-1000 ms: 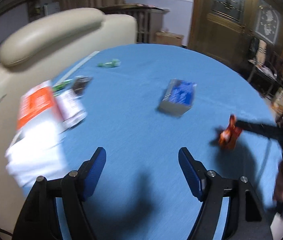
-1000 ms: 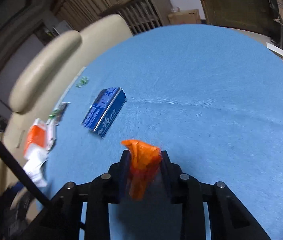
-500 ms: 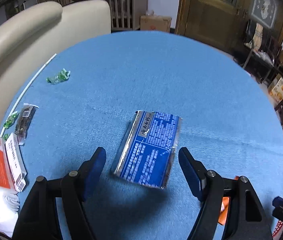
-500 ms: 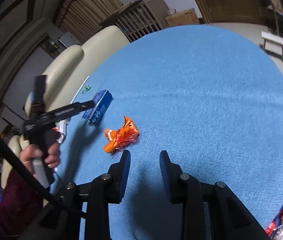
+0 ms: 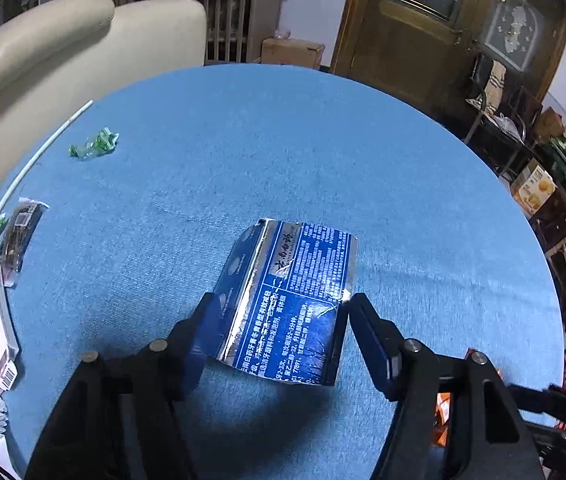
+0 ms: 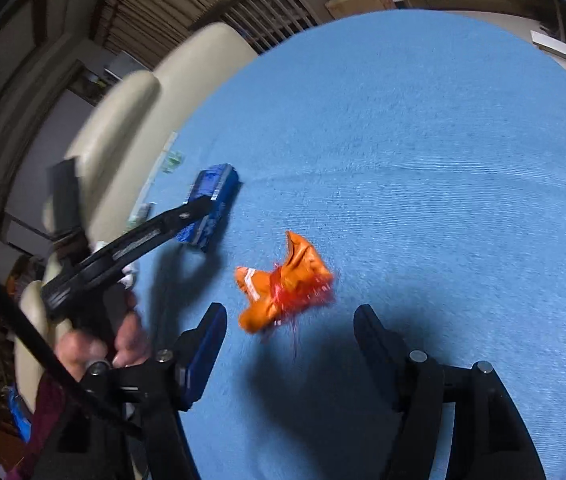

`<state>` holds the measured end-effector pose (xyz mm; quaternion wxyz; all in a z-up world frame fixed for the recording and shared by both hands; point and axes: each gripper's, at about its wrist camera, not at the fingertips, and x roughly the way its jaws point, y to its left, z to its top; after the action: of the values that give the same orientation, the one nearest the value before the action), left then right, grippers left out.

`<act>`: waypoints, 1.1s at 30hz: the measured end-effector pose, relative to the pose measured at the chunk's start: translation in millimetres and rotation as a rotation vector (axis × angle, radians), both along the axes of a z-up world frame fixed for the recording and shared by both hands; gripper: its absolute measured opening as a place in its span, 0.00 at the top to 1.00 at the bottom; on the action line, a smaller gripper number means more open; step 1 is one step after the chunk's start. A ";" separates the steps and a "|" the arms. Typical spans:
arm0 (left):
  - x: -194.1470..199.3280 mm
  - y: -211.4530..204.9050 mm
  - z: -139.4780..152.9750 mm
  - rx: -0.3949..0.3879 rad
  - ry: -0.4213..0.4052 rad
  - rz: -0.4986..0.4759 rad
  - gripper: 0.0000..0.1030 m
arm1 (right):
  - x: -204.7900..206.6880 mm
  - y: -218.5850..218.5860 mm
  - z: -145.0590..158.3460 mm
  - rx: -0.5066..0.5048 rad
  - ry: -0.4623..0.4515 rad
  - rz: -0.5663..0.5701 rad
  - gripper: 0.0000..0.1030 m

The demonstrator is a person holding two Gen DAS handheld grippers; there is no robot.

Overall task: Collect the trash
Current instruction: 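Grasp the orange mesh snack bag with the right tool while the left tool grasps the flattened blue-white carton, then carry the orange bag and blue-white carton over the red wastebasket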

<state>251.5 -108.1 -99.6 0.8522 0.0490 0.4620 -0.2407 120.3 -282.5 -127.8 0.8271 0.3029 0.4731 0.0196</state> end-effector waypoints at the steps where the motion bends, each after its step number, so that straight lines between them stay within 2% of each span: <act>1: -2.0 2.1 0.2 -0.001 -0.003 -0.005 0.35 | 5.9 4.2 -1.0 0.001 0.010 -0.003 0.32; 5: -4.8 19.3 2.3 -0.032 -0.001 0.009 0.37 | 30.8 29.5 -3.0 -0.059 0.054 -0.004 0.32; 8: -8.3 34.7 3.2 -0.048 0.008 0.026 0.39 | 48.6 47.3 -8.3 -0.158 0.088 -0.008 0.34; 10: -13.4 43.4 3.3 -0.050 0.013 0.035 0.39 | 58.9 60.6 -7.4 -0.236 0.079 0.009 0.45; 11: -15.9 47.9 3.4 -0.057 0.017 0.038 0.39 | 62.4 65.7 -7.8 -0.268 0.079 0.018 0.47; 13: -23.3 54.5 4.0 -0.069 0.023 0.045 0.39 | 68.4 79.3 -8.3 -0.377 0.067 0.064 0.64; 14: -27.3 57.3 4.4 -0.072 0.027 0.047 0.39 | 69.3 86.2 -9.6 -0.431 0.058 0.084 0.67; 15: -30.9 59.3 5.0 -0.073 0.029 0.048 0.39 | 68.5 88.2 -9.6 -0.451 0.050 0.094 0.72; 16: -35.4 60.9 6.0 -0.075 0.028 0.047 0.39 | 66.5 88.7 -9.5 -0.463 0.040 0.107 0.72; 21: -52.2 57.1 12.7 -0.047 0.009 0.024 0.37 | 45.9 71.6 -0.1 -0.460 0.008 0.123 0.72; 22: -53.4 54.6 13.5 -0.034 0.001 0.016 0.31 | 41.4 67.4 2.3 -0.453 -0.005 0.124 0.72; 24: -55.1 49.9 12.4 -0.005 -0.013 0.010 0.27 | 21.1 52.7 10.9 -0.399 -0.042 0.133 0.72; 29: -54.0 43.7 -2.2 0.025 0.012 0.030 0.27 | -32.7 31.4 34.8 -0.379 -0.108 0.114 0.72; 33: -60.8 45.7 -4.0 0.024 0.004 0.066 0.38 | -72.2 22.4 48.5 -0.388 -0.157 0.093 0.73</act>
<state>190.7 -62.5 -103.5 0.8581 0.0435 0.4677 -0.2072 48.1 -260.1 -79.3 0.9023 0.1134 0.4157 -0.0100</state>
